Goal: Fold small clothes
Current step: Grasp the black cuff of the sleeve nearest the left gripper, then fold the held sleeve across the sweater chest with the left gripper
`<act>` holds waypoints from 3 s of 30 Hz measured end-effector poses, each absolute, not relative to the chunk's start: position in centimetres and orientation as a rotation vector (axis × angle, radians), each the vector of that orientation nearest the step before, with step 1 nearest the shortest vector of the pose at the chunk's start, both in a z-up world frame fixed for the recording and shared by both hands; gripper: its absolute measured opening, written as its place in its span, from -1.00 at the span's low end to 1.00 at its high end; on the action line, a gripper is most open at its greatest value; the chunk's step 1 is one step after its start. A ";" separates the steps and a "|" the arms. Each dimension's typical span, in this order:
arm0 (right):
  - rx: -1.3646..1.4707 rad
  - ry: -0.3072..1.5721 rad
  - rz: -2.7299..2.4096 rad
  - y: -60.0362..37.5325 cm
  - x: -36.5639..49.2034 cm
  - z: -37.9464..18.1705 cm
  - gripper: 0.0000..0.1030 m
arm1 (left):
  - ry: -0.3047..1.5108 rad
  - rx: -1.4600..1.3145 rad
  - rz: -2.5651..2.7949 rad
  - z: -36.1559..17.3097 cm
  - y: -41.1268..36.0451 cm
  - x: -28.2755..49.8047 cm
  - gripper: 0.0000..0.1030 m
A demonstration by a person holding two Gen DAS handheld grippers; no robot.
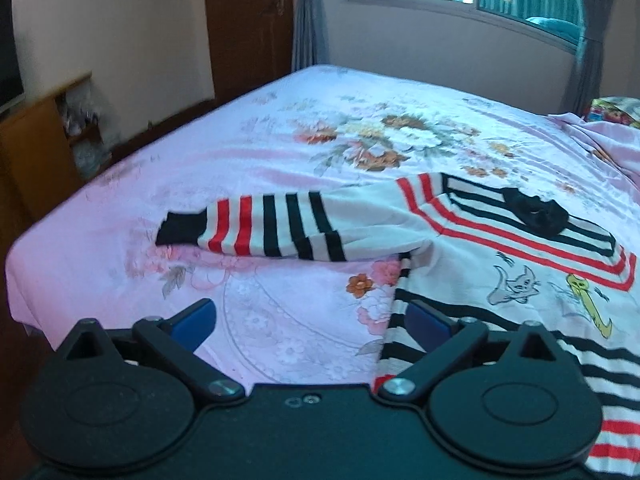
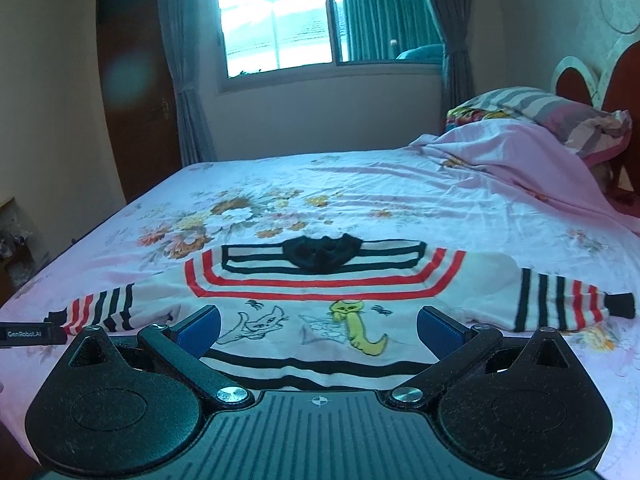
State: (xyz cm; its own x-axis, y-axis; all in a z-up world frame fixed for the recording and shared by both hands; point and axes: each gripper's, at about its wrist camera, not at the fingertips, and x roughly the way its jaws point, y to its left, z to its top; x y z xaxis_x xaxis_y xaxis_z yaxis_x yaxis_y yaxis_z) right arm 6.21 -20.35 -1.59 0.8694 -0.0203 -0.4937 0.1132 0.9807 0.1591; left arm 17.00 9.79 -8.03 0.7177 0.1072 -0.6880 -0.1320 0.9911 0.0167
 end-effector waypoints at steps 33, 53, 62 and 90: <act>0.135 0.639 -0.017 -15.8 22.9 -8.8 1.00 | 0.973 -0.325 0.381 -16.5 21.3 32.7 0.72; 0.098 0.710 -0.020 -15.0 30.6 -13.2 1.00 | 0.864 -0.672 0.388 -19.9 26.3 37.1 -0.91; 0.113 0.705 -0.073 -18.0 29.3 -12.6 1.00 | 0.586 -0.261 0.114 -7.6 14.2 36.6 -0.92; 0.248 0.804 -0.046 -24.2 29.2 -15.0 1.00 | 0.762 0.066 -0.092 -11.2 0.0 34.8 0.33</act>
State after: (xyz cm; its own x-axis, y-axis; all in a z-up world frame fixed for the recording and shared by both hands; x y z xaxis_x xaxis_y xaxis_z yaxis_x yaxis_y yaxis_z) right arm 29.18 -24.15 -15.02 0.6944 0.0532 -0.7176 0.1349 0.9699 0.2025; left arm 34.82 -0.01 -11.15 0.7198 -0.0590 -0.6916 0.1070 0.9939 0.0267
